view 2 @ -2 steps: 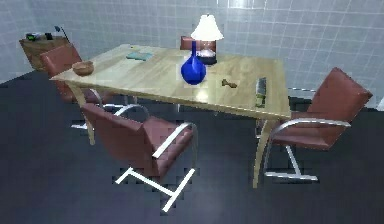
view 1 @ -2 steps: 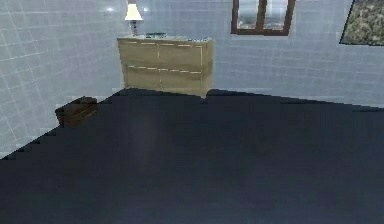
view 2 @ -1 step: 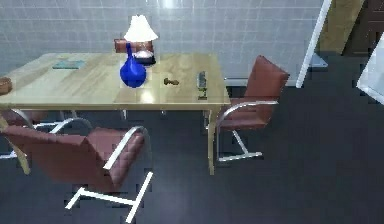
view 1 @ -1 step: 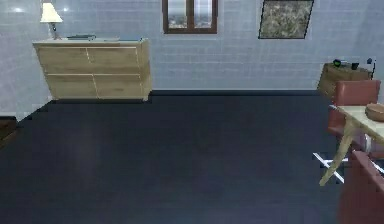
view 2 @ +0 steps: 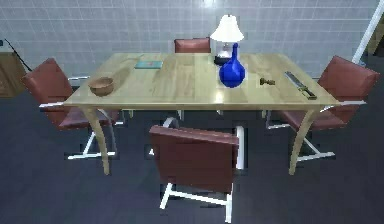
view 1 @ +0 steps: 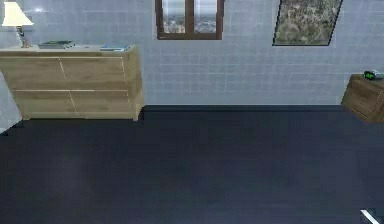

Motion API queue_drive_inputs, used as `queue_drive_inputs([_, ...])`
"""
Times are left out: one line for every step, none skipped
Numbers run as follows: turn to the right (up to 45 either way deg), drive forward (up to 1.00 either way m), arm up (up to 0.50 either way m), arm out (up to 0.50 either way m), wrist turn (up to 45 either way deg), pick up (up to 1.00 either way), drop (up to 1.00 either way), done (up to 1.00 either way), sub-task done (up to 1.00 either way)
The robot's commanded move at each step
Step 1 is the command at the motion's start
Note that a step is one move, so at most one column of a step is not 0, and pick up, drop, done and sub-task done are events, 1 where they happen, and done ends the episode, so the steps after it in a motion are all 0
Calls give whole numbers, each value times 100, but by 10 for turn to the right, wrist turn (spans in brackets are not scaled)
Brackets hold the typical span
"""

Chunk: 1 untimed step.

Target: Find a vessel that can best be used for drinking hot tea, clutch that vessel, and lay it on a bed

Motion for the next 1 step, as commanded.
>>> queue_drive_inputs([300, 0, 0, 0, 0, 0, 0, 0, 0])
